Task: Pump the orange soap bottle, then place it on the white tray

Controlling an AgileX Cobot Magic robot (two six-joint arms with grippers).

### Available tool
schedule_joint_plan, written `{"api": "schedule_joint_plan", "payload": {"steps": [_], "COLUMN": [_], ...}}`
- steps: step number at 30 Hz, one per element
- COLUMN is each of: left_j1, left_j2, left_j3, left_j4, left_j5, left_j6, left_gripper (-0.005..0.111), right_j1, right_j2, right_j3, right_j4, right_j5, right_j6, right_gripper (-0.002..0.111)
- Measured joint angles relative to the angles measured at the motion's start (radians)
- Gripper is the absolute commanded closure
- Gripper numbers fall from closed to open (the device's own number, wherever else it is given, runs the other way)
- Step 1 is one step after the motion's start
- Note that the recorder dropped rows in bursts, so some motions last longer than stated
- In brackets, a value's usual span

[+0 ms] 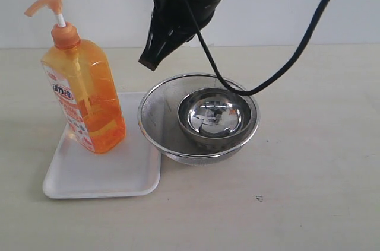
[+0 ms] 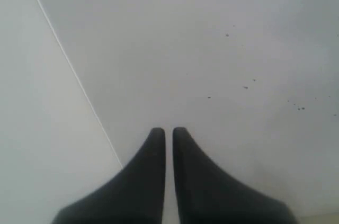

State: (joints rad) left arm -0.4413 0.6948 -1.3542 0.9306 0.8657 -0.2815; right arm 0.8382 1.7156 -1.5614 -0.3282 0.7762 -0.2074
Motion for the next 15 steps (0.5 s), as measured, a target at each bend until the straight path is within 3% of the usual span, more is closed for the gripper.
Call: {"api": "schedule_joint_plan", "payload": {"steps": [8,15], "left_j1": [0.000,0.000], "left_j2": [0.002,-0.001], "left_j3": [0.051,0.253], "left_j4": [-0.035,-0.046], "left_j5": [0.050,0.058], "left_j6": [0.007,-0.078], "left_gripper": [0.102,0.102], "right_j1": [0.000,0.000], "right_j2": [0.007,0.036], "right_j3": [0.000,0.000], "right_j4": [0.000,-0.036], "right_j5": [-0.065,-0.067], "right_j6": [0.000,0.000], "right_gripper": [0.108,0.108]}}
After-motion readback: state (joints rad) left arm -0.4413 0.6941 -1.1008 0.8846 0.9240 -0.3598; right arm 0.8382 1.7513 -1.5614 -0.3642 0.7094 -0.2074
